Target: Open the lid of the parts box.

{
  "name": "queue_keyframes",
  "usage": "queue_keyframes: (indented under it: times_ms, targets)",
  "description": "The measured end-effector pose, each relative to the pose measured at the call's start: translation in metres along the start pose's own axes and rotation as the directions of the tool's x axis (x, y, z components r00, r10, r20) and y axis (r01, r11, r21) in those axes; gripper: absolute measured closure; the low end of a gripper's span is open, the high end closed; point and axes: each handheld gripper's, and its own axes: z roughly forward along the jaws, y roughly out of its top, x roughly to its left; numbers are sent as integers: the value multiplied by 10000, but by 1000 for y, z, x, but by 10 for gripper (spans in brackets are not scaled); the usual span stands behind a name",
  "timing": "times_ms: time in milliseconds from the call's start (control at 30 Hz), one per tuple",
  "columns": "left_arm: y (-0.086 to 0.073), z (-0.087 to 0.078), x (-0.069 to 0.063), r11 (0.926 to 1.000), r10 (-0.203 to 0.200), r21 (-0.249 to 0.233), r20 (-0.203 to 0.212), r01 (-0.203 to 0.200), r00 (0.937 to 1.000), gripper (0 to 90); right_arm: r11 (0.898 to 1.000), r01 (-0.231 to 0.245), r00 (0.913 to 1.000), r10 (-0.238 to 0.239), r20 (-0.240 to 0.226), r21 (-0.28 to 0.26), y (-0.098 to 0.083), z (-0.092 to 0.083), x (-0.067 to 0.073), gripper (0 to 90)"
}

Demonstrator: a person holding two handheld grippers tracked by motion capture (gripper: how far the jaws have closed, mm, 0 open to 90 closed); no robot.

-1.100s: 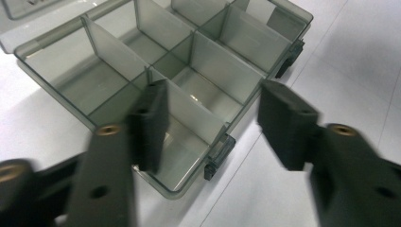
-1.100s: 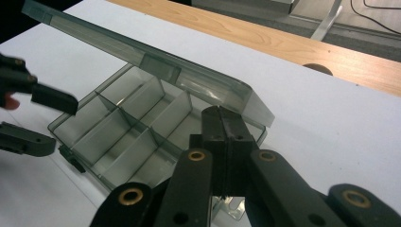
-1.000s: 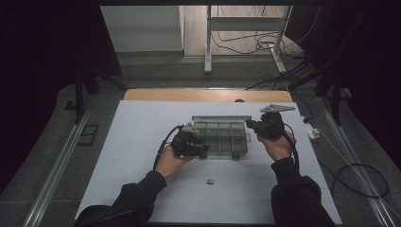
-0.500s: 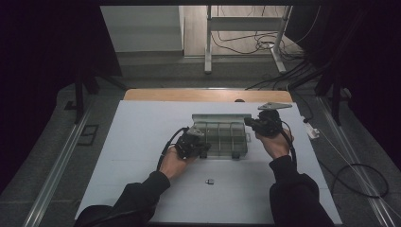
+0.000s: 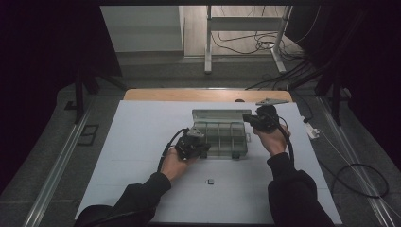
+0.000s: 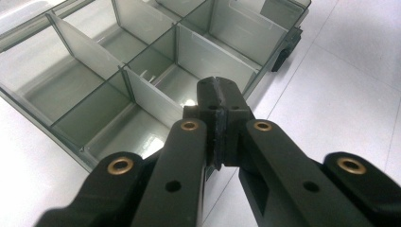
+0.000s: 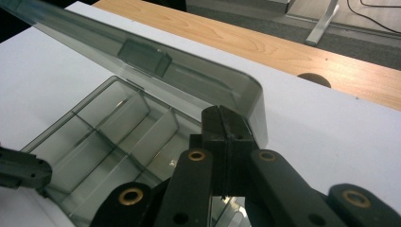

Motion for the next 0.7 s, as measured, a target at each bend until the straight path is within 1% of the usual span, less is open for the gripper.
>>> queue_keyframes:
  times_ms: [133,700]
  targets:
    - [0,0,0,10000,88,10,-37,-88,10000,889,9999,-102,9999,102,43,10,1,4,-3,888]
    - [0,0,0,10000,-7,-31,55,7,10000,889,9996,-193,9997,196,172,-198,10,14,-13,888]
